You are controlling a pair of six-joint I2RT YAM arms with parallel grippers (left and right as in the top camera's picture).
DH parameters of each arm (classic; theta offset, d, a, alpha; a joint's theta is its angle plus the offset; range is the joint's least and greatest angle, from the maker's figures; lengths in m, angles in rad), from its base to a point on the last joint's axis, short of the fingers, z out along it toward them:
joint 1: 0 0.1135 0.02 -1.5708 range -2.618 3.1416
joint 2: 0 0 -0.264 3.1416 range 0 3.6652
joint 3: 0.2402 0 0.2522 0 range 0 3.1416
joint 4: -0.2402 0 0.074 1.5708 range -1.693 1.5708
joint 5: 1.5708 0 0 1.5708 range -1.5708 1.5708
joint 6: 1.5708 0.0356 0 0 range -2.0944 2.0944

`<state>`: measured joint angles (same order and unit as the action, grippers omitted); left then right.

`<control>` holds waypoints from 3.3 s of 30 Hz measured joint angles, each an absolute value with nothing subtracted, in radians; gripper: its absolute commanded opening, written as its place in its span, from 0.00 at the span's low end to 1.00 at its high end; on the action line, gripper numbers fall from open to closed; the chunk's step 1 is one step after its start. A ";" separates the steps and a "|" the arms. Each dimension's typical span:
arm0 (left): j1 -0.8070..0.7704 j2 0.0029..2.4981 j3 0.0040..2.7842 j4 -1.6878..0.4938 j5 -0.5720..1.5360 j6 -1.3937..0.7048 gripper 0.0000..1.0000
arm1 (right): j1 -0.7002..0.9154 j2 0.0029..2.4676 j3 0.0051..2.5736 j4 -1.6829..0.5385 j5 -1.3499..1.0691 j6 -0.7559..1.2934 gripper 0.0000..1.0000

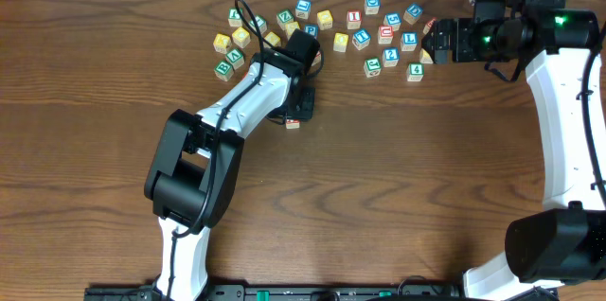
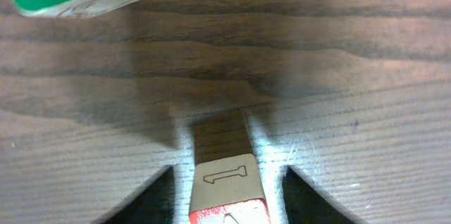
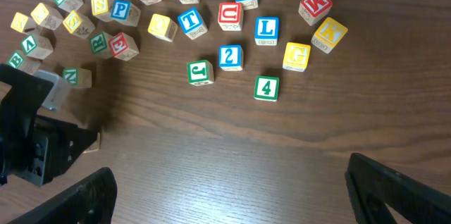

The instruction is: Spell out AI2

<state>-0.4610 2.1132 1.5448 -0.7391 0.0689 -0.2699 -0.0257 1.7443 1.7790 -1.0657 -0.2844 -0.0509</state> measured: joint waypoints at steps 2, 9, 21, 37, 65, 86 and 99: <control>-0.461 2.113 1.545 -0.739 0.069 -0.265 0.61 | -0.026 1.744 1.779 -1.066 -0.284 -0.051 0.99; -0.461 2.113 1.545 -0.739 0.069 -0.261 0.62 | -0.026 1.744 1.779 -1.065 -0.284 -0.051 0.99; -0.403 2.074 1.674 -0.796 0.069 -0.261 0.63 | -0.026 1.744 1.779 -1.062 -0.284 -0.051 0.99; -0.264 1.748 1.716 -0.872 0.068 -0.261 0.63 | 0.083 1.744 1.779 -1.020 -0.263 0.019 0.97; -0.001 1.736 1.716 -0.997 -0.059 -0.262 0.63 | 0.238 2.524 2.656 -1.017 -0.069 0.208 0.74; -0.004 1.736 1.715 -1.037 -0.059 -0.262 0.63 | 0.311 2.739 2.656 -0.792 0.113 0.239 0.64; -0.004 1.736 1.715 -1.040 -0.059 -0.262 0.63 | 0.311 2.768 2.656 -0.756 0.132 0.256 0.58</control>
